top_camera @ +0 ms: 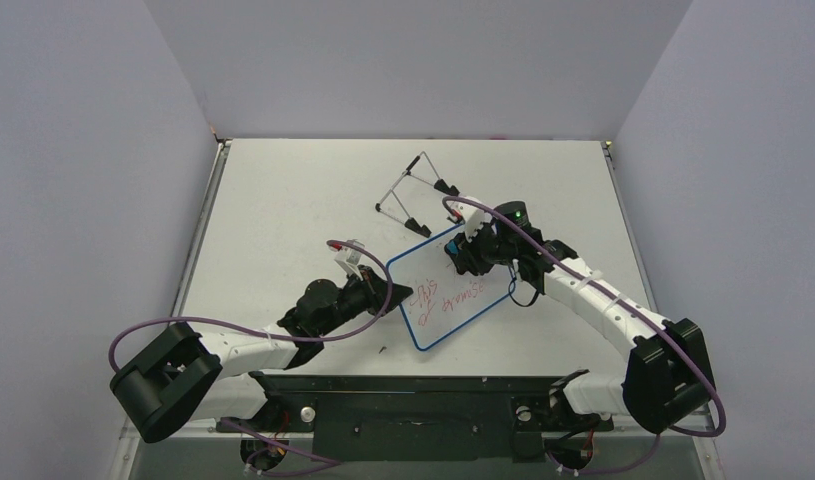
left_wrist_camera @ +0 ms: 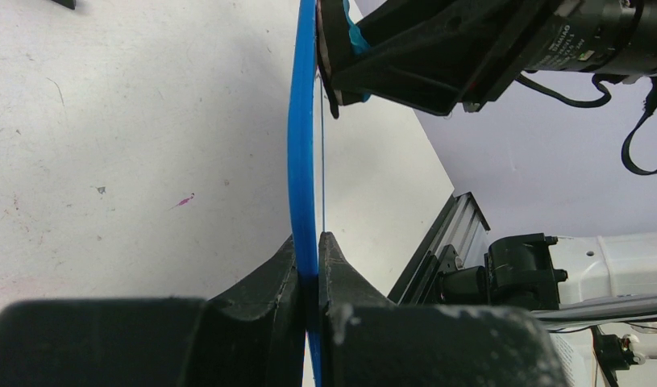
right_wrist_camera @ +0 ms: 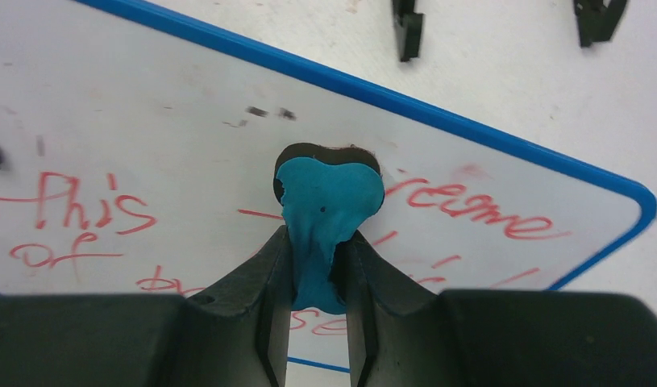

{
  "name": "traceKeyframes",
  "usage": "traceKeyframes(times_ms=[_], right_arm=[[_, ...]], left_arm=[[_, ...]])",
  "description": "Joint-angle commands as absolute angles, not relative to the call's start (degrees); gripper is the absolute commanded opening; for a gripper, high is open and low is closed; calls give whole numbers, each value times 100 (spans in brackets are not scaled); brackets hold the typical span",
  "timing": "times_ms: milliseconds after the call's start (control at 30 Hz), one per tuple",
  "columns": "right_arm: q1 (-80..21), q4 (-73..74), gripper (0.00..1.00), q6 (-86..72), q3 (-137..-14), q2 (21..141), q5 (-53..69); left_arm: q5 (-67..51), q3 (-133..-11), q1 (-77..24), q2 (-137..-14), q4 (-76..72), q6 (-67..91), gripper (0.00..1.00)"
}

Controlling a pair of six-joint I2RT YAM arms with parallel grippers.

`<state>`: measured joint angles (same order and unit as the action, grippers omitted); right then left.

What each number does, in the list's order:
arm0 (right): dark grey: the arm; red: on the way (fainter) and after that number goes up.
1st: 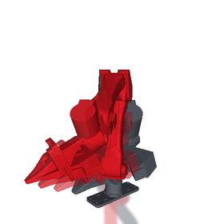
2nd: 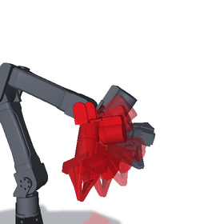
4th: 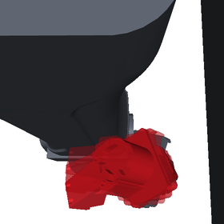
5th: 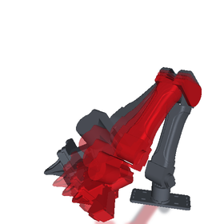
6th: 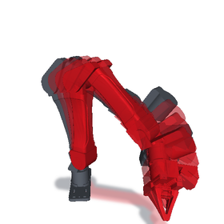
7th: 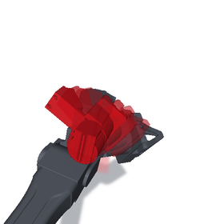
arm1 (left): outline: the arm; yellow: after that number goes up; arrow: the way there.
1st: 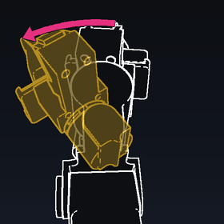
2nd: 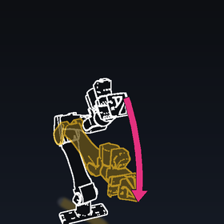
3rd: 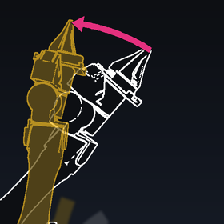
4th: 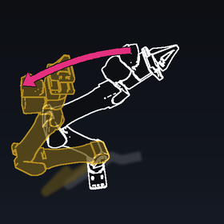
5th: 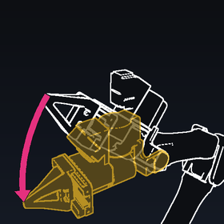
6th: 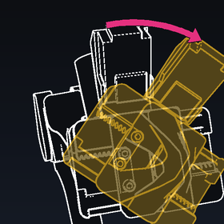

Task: Erase the whiteboard
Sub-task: Erase the whiteboard at the center of the board.

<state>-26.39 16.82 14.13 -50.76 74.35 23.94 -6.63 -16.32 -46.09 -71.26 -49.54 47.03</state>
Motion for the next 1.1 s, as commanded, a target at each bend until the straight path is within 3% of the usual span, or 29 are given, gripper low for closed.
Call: traceKeyframes(times_ms=[0,200,367,567,867,1067], right_arm=[[-2986,1443,0,1610,-5032,7241,3003],[-2709,1020,0,1296,-4947,7242,1723],[-2615,1196,0,1498,-4960,7227,1971],[-3025,1698,0,1935,-5045,7196,3099],[-2559,1141,0,1356,-4934,7124,1938],[-2563,1844,0,1966,-5109,7170,3190]], left_arm=[[-854,-1667,-4655,-6897,-5418,4538,0],[-843,-1684,-4667,-6849,-5362,4500,0],[-878,-1722,-4663,-6911,-5378,4483,0],[-879,-1717,-4655,-6868,-5362,4474,0],[-865,-1704,-4650,-6871,-5381,4465,0],[-903,-1687,-4658,-6952,-5481,4510,0]])
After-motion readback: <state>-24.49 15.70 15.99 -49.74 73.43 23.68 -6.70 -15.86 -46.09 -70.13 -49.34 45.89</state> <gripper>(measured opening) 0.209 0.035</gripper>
